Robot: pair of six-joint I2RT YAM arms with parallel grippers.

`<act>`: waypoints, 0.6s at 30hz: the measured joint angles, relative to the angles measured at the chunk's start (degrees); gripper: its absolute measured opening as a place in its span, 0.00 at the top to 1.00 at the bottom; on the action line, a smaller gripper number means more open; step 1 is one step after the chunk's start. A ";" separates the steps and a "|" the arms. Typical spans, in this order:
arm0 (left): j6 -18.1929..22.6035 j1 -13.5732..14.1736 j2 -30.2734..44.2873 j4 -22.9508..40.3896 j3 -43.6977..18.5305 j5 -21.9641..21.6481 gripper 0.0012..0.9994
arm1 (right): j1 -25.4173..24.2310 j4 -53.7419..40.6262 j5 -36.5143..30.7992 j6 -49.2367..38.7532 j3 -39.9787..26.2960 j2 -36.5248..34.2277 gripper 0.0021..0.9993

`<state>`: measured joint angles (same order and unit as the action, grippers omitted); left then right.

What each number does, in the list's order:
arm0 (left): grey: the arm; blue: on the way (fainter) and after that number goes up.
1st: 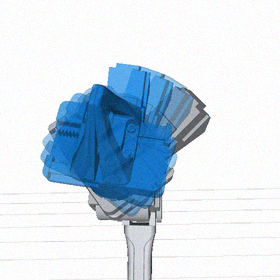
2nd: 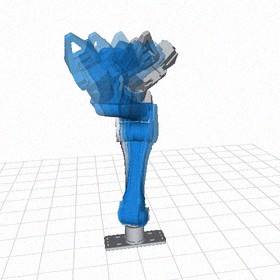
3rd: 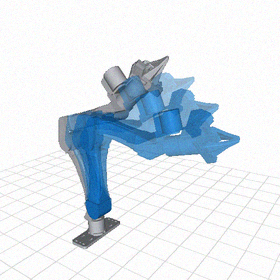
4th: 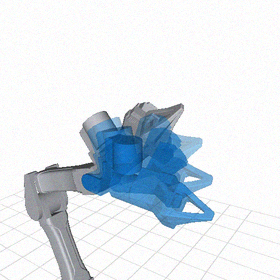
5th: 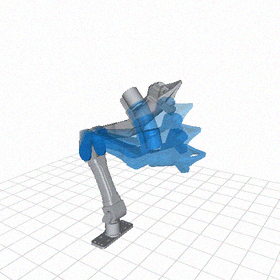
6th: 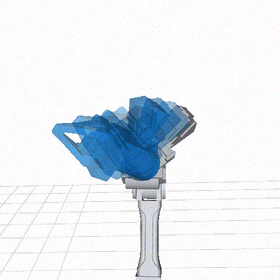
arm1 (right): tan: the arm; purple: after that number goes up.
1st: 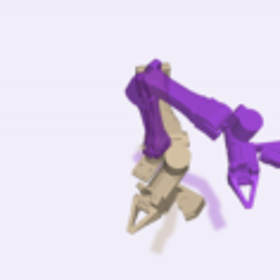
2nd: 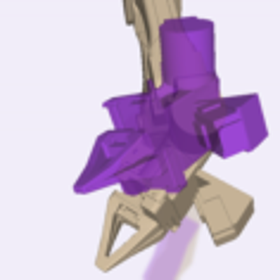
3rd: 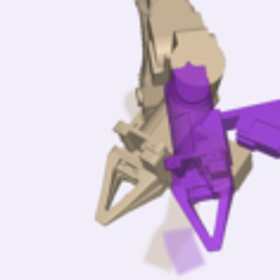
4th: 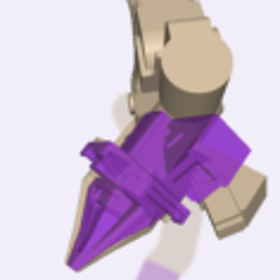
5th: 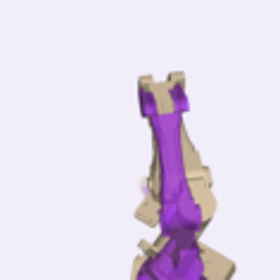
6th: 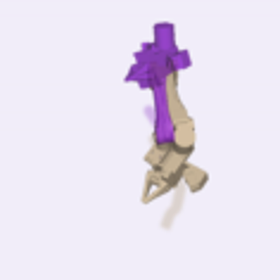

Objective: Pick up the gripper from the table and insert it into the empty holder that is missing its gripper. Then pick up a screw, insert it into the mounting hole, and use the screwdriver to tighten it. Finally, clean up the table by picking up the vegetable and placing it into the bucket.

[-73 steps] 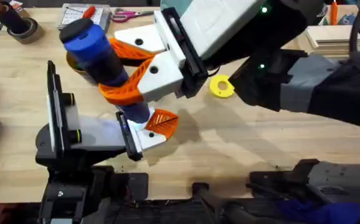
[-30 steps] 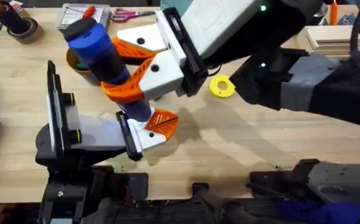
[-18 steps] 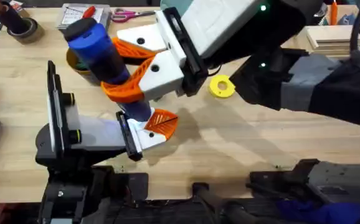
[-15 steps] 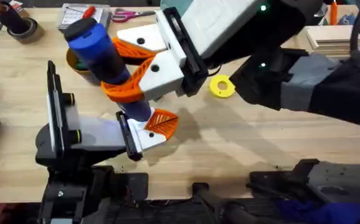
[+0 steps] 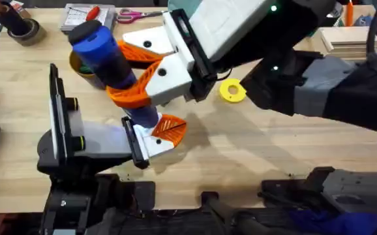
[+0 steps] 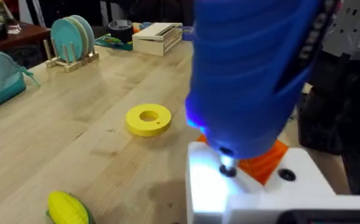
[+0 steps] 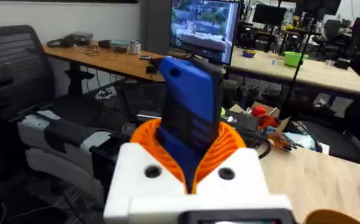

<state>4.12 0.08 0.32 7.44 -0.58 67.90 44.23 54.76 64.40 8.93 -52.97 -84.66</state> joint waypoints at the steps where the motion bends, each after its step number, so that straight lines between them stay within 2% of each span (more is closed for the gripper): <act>1: 0.00 0.00 0.00 0.00 0.00 0.00 0.99 | 0.00 0.00 0.00 0.00 0.00 0.00 0.98; 8: 0.00 0.00 -0.02 0.00 0.00 0.00 0.99 | 0.00 0.31 0.00 0.01 0.00 0.00 0.98; 13: 0.00 0.00 0.00 0.00 0.00 -0.02 0.99 | -0.29 8.19 -0.07 1.70 0.15 0.00 0.98; 18: 0.00 0.00 -0.02 0.00 0.00 -0.01 0.99 | -2.29 8.20 -0.05 4.48 -0.98 0.00 0.98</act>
<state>4.12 0.08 0.30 7.44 -0.58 67.89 41.94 62.97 64.35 13.41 -53.95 -84.66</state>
